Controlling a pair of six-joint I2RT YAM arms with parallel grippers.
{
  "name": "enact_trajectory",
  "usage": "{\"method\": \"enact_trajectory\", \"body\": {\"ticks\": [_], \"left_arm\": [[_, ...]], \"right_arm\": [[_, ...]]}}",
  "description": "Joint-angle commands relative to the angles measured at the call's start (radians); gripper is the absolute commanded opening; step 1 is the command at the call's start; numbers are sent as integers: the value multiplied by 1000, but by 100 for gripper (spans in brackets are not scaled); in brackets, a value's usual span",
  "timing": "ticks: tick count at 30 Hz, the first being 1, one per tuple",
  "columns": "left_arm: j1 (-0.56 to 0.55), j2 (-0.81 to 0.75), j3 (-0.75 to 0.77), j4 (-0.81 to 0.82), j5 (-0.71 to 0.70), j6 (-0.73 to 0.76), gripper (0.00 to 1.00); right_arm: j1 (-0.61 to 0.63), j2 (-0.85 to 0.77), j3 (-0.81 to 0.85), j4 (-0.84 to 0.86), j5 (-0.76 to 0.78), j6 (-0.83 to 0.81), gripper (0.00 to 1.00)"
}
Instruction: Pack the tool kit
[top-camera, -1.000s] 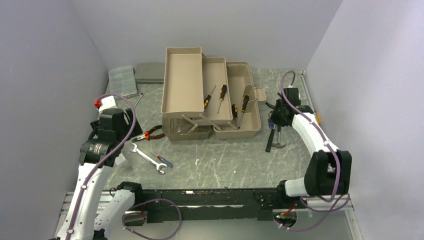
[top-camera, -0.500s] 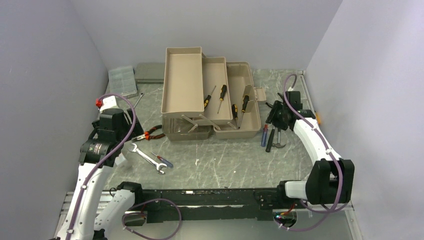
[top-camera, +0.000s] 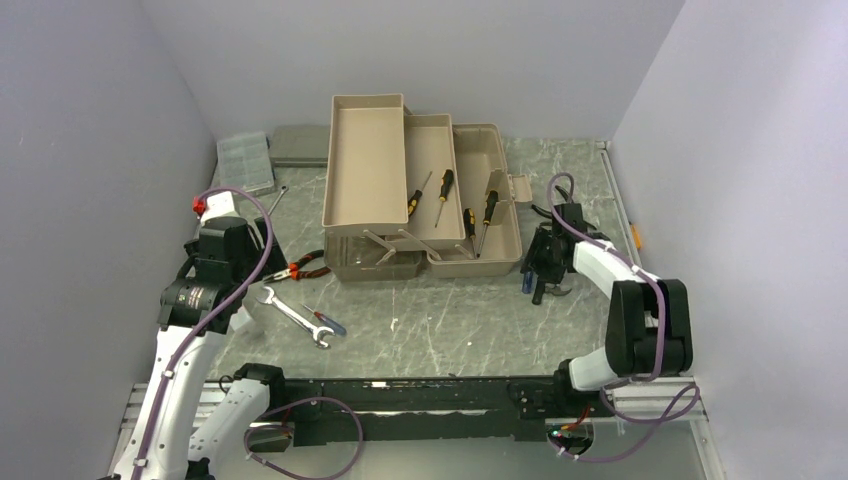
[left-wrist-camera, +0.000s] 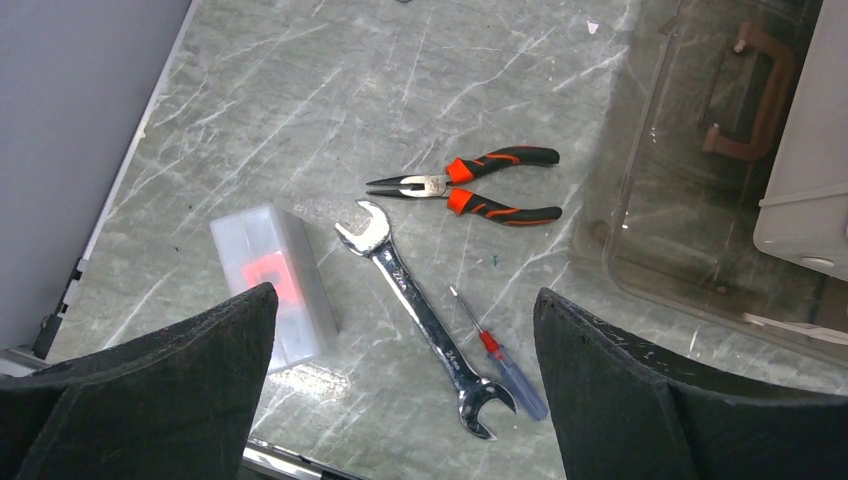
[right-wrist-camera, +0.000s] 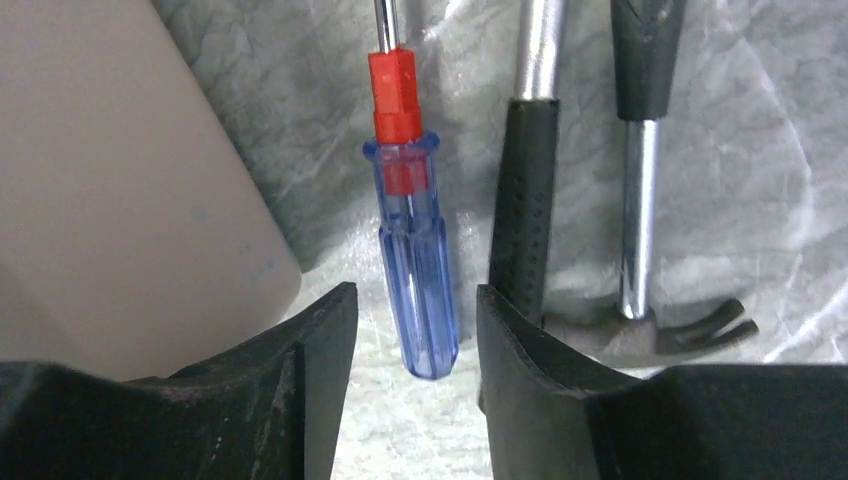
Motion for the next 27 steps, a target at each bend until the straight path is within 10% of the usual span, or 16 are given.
{"method": "enact_trajectory", "body": {"ticks": [1,6,12,27], "left_arm": [[5,-2,31,29,-1,19,99],[5,-6,45,32,19,33,100],[6,-14,83,47,190,140,99],[-1,-25,42,365,1132,3,99]], "right_arm": [[16,56,14,71,21,5,54],[55,144,53,55,103,12,57],[58,88,44,59,86,29,0],[58,-376,281,-213,-38,-40,0]]}}
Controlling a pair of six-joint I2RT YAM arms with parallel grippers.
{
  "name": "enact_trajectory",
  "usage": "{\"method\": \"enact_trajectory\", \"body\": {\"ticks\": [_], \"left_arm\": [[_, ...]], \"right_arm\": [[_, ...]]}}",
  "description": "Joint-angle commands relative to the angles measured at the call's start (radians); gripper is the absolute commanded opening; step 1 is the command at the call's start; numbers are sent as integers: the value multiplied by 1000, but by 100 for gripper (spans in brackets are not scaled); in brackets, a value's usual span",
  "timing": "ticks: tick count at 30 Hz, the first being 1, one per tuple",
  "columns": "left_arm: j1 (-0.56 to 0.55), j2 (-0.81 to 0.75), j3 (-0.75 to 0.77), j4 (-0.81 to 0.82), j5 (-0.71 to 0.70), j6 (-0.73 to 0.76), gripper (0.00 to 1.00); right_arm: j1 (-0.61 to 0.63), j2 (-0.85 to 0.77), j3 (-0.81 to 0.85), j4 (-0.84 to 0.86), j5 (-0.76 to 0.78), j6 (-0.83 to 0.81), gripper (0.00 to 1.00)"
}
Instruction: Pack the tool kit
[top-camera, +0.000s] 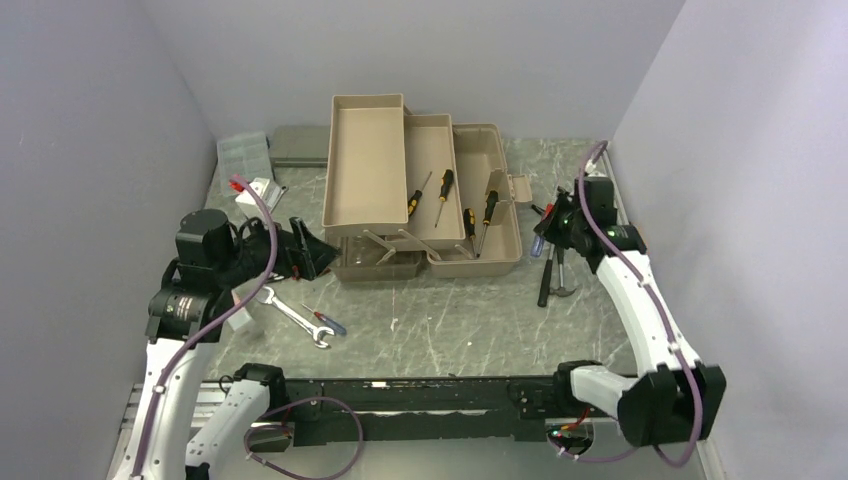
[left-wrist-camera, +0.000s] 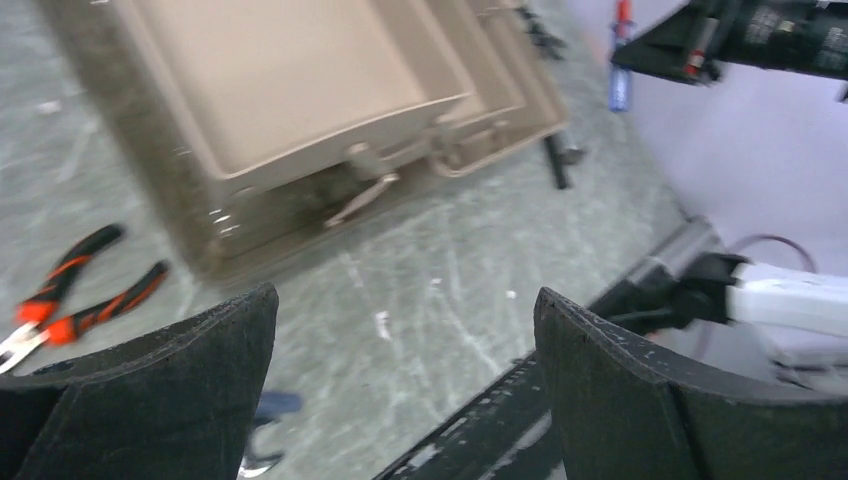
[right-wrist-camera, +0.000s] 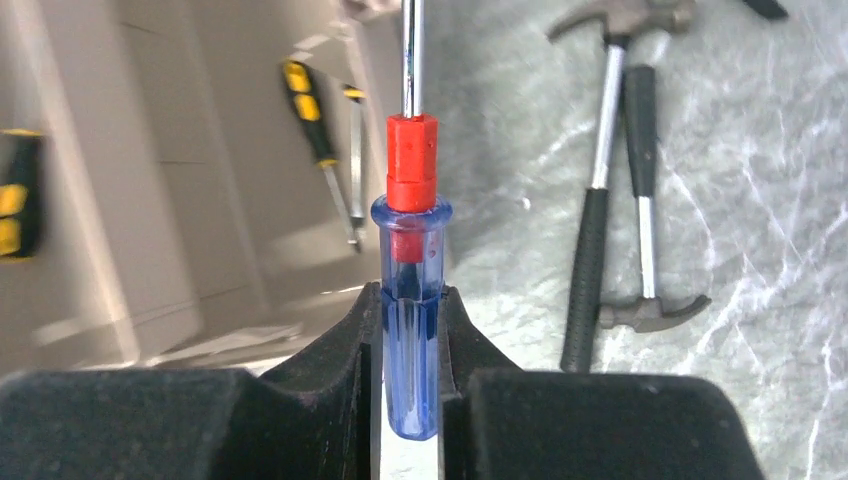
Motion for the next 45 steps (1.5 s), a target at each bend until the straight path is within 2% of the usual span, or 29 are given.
{"method": "enact_trajectory", "body": {"ticks": [1,4,7,12,15,25,29,35,37,40,41,42,43,44,45], "left_arm": [[-11,2,-55,261,312,-171,99],[-92,5,-117,462,328,-288,98],[-225,48,-118,544,249,-311,97],[-370,154,-98,673,196,-376,90],[-439,209,-72,708,155,-368,86],[-550,307,-93,874,22,-387,78],[-580,345,-80,929,-34,-387,69],[-591,377,-63,947,-41,-392,63],[-591,381,-62,961,-34,-397,51],[-593,382,-59,964,-32,-395,12],[-592,378,-57,947,-46,-388,1],[-592,369,-53,916,-69,-377,0],[-591,358,-46,859,-110,-360,0],[-588,346,-32,806,-144,-340,0],[-586,339,-12,744,-185,-316,0]], "right_arm": [[4,-128,71,-20,-166,-38,0],[5,-168,67,86,-413,19,0],[58,-164,59,213,-599,143,0],[284,-148,106,318,-538,190,0],[347,-125,105,403,-573,251,0],[450,-130,59,671,-565,418,0],[486,-114,48,733,-557,444,0],[530,-87,59,751,-545,433,0],[542,-81,54,756,-538,431,0],[546,-82,43,762,-529,430,0],[546,-84,44,753,-521,423,7],[546,-89,45,736,-509,412,17],[546,-95,50,712,-490,399,39],[545,-101,56,687,-468,382,52],[545,-108,66,648,-439,368,61]]}}
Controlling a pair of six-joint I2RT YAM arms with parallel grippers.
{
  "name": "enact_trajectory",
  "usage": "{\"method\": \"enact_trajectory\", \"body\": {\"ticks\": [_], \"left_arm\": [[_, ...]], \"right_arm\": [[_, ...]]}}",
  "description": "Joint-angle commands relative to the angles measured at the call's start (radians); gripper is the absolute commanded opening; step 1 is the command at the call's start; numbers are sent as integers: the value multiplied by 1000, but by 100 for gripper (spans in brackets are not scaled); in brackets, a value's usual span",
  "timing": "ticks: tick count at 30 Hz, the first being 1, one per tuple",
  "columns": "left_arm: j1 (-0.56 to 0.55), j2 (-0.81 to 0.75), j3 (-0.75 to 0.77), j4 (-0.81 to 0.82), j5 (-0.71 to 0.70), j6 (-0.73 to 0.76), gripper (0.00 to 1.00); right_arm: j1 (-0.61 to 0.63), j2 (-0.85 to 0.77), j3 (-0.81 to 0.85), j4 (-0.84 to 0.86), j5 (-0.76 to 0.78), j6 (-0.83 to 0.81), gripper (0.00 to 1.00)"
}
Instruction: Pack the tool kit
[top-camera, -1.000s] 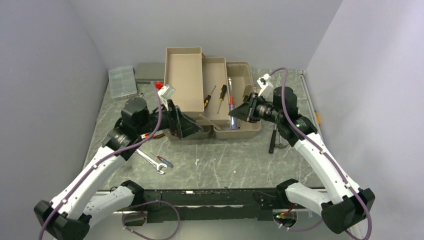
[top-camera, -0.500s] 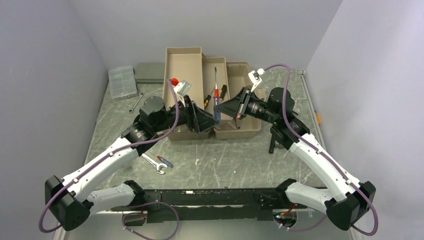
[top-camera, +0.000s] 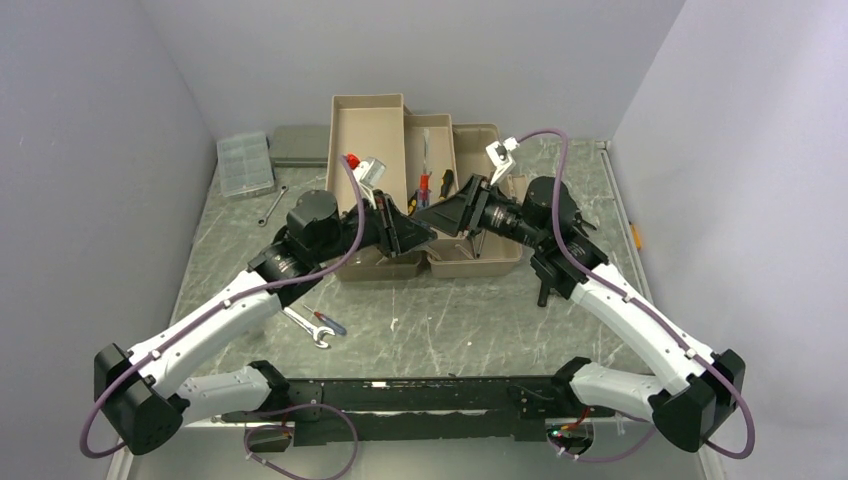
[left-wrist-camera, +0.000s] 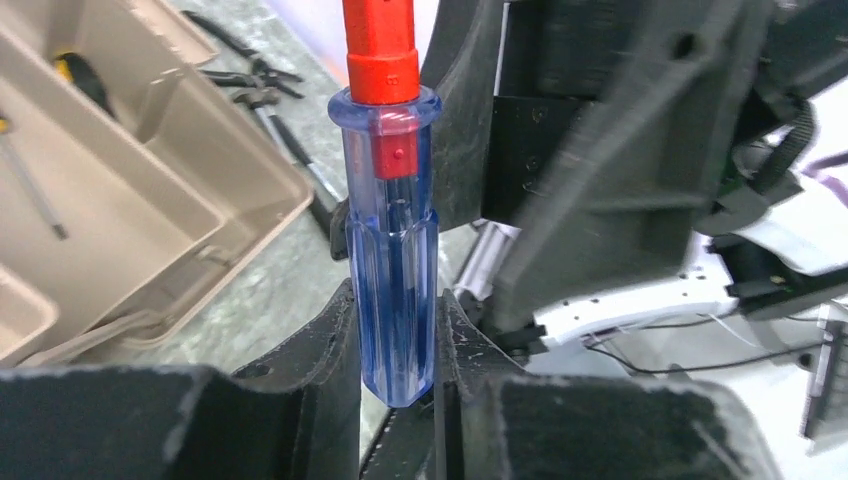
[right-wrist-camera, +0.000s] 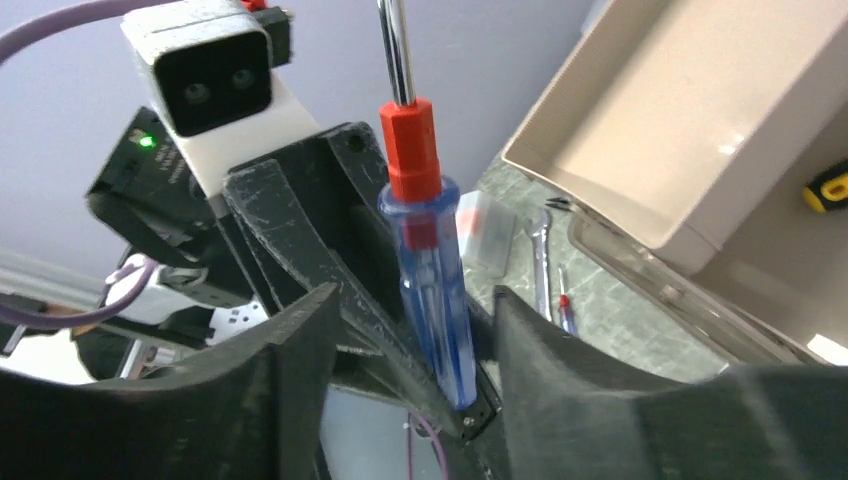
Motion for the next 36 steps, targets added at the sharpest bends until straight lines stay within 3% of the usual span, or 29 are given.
{"method": "enact_trajectory", "body": {"ticks": [1,5,11,14,21,22,25,28,36], "left_arm": [[9,-43,108,-195,-166,116,0],[89,-15,239,-464,-229,167,0],[244,97,367,-663,-250,235,0],[286,182,441,-735,-278,277,9],[328,338,535,-782,-285,320,16],[330,356,551,-794,-287,325,19],[337,389,596,-836,-277,344,45],[338,360,589,-819,-283,347,63],[337,221,607,-937,-391,345,82]], "right_arm": [[11,-43,38,-88,100,-32,64],[7,-95,68,-225,277,-57,72],[7,-178,45,-268,397,-74,76],[8,-176,66,-302,400,-91,76],[7,-186,71,-341,426,-110,76],[7,-186,74,-347,429,-115,76],[6,-187,80,-367,440,-126,76],[6,-193,71,-376,454,-134,76],[4,-180,63,-399,451,-169,76]]}}
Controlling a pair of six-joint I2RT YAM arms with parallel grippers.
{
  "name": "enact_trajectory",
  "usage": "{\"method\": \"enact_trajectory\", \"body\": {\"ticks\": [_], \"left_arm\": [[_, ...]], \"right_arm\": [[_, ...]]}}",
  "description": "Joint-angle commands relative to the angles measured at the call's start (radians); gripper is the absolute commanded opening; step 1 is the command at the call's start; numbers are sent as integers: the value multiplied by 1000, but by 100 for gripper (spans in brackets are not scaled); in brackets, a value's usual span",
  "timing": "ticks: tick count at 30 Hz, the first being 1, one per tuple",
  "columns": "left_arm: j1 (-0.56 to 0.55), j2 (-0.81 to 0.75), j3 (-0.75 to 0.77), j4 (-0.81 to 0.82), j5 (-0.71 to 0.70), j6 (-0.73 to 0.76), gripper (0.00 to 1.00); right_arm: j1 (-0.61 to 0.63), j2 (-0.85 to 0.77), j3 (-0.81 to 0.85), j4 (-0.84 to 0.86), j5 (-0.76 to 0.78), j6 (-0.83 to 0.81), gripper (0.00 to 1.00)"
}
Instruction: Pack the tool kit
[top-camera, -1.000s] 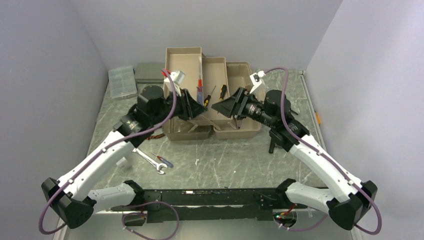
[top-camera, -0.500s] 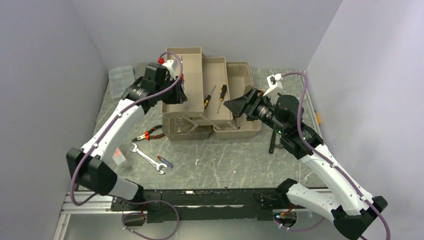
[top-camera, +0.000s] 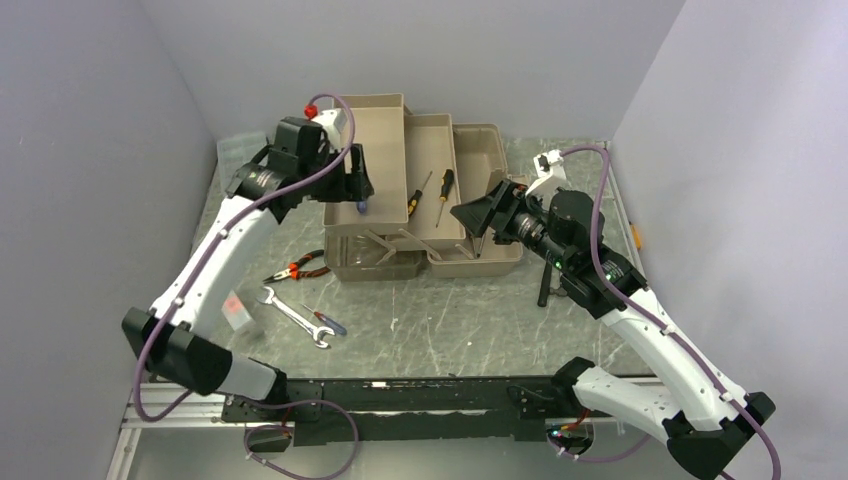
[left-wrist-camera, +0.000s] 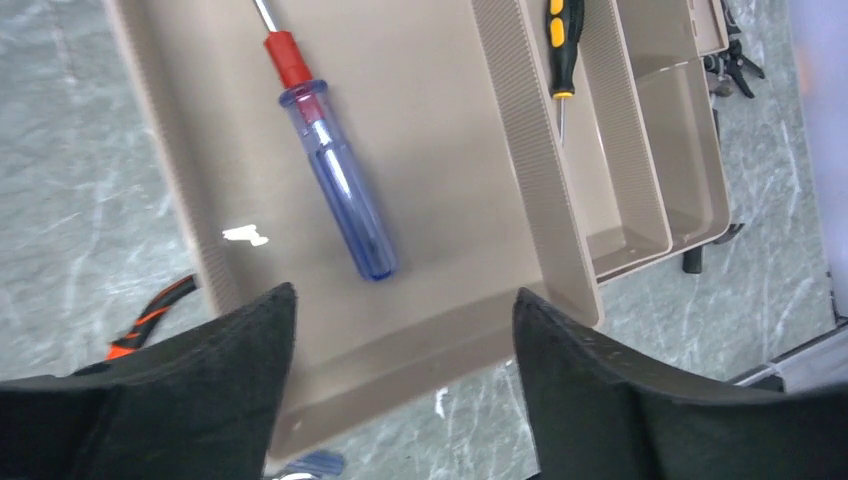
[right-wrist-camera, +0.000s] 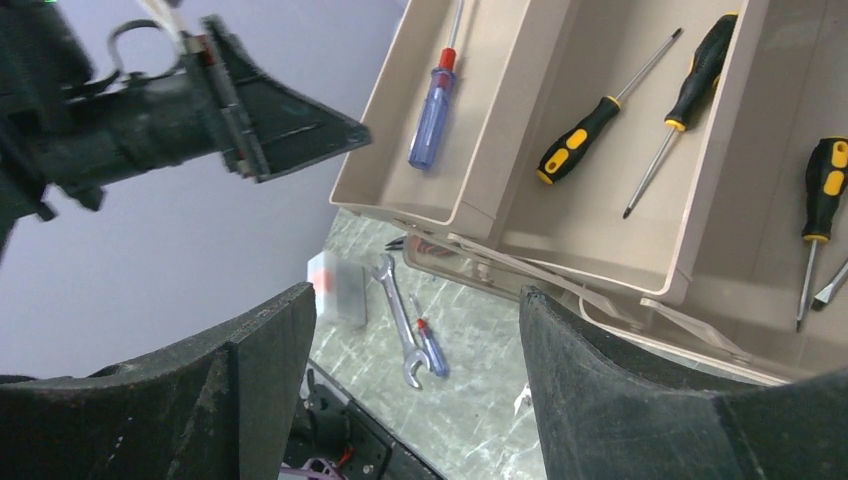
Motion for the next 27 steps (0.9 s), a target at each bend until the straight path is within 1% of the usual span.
{"method": "enact_trajectory", "body": {"ticks": [1,4,6,9,12,14,16,19,22,27], "left_arm": [[1,-159,23,-90,-112,-8,87],[1,-284,-48,-144,-251,-68,99],[2,-373,-108,-194,-368,-145,99],[2,-489,-188,-317,-544,-351,99],[2,-553,-229,-482,-608,-576,98],[2,-569,-260,-582,-601,-709,92],[2,-560,-298,-661,-571,-814,89],[2,-533,-376,-691,-502,-870,86],[3,-532,-484,-633,-429,-892,82],[-3,-581,-681,-443,-317,-984,76]], "right_arm": [[-4,-1,31,-21,14,-49,76],[-3,-5,29,-30,23,-70,76],[-4,-14,23,-30,30,-80,76],[-5,-27,13,-32,35,-87,75],[-5,-46,-4,-27,39,-92,75],[-6,-58,-15,-27,41,-93,74],[-7,-70,-22,-30,39,-96,74],[-7,-84,-25,-39,33,-99,74],[-7,-106,-29,-53,35,-105,74],[-9,-140,-28,-83,48,-120,73]]}}
